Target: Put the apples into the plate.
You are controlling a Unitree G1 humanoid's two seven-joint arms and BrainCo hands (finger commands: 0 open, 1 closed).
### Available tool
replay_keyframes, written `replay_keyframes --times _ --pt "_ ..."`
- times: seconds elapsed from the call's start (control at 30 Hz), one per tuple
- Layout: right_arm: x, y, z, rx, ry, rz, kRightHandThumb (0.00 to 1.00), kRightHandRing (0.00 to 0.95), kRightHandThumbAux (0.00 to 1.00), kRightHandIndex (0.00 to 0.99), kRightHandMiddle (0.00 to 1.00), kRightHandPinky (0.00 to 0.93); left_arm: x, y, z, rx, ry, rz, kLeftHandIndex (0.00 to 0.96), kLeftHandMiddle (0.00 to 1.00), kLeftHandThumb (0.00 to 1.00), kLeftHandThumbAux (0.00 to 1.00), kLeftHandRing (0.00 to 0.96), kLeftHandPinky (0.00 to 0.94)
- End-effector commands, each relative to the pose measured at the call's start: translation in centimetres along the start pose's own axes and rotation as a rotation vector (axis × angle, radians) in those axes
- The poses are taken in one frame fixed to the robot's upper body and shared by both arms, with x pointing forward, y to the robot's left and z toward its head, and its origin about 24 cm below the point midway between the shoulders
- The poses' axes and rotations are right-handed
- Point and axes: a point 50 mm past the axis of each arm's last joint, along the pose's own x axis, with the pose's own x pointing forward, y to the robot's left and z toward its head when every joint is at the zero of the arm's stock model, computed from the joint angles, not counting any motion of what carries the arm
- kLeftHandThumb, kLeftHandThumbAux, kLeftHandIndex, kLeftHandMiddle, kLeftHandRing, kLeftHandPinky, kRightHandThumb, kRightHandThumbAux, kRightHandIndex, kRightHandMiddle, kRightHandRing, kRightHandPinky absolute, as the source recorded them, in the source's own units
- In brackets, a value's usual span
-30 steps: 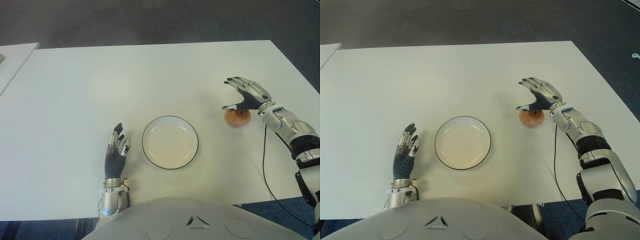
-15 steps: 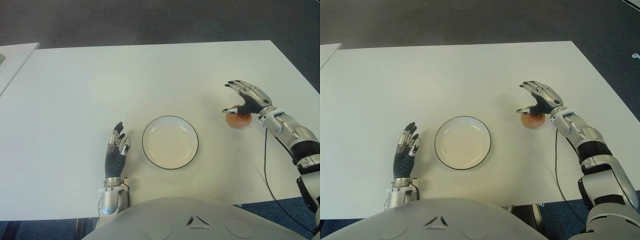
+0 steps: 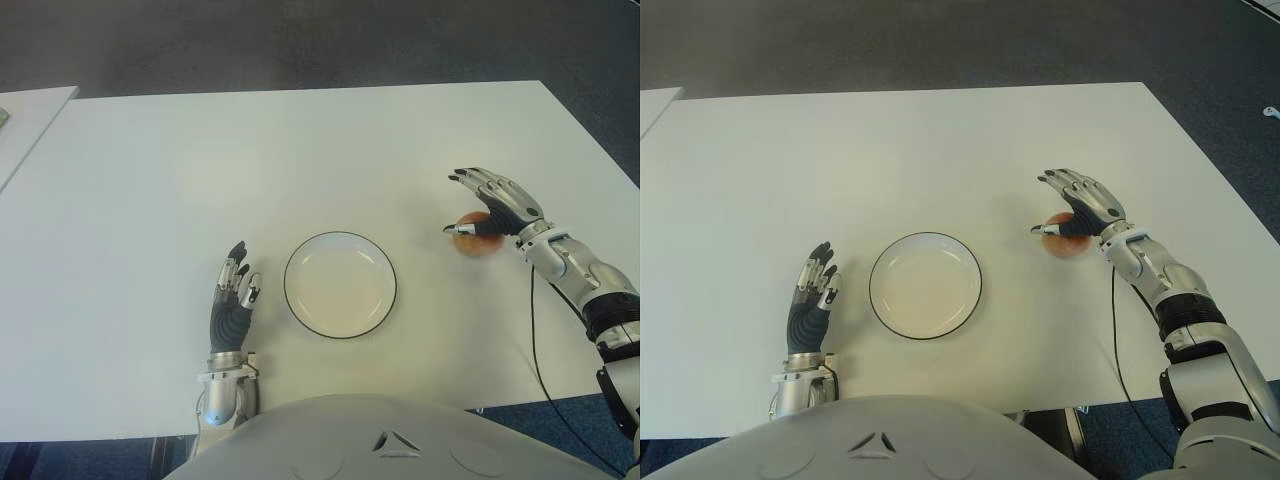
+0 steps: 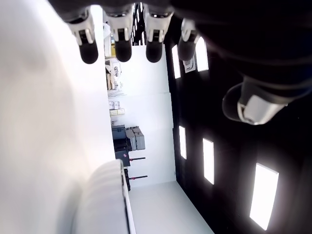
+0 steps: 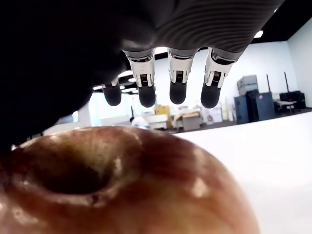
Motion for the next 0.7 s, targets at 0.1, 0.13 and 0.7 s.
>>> replay_keyframes --times 0.1,0.13,0.7 --pt "-1.1 1.8 -0.1 -0.006 0.019 0.063 0.264 0.06 0.423 0.035 0.078 0.0 -0.2 0.2 -0.6 0.016 0.033 -0.011 0.0 0.0 0.0 0.432 0.0 0.0" --pt "-1.2 1.9 -0.1 -0.004 0.019 0.064 0.26 0.061 0.422 0.035 0.078 0.0 -0.2 0.2 -0.6 0.017 0.033 -0.011 0.0 0.0 0.0 0.431 0.0 0.0" --pt "-2.1 3.5 0.4 0.064 0.045 0.076 0.26 0.058 0.421 0.025 0.079 0.0 -0.3 0.4 -0.5 0.024 0.024 -0.015 0.0 0.0 0.0 0.433 0.0 0.0"
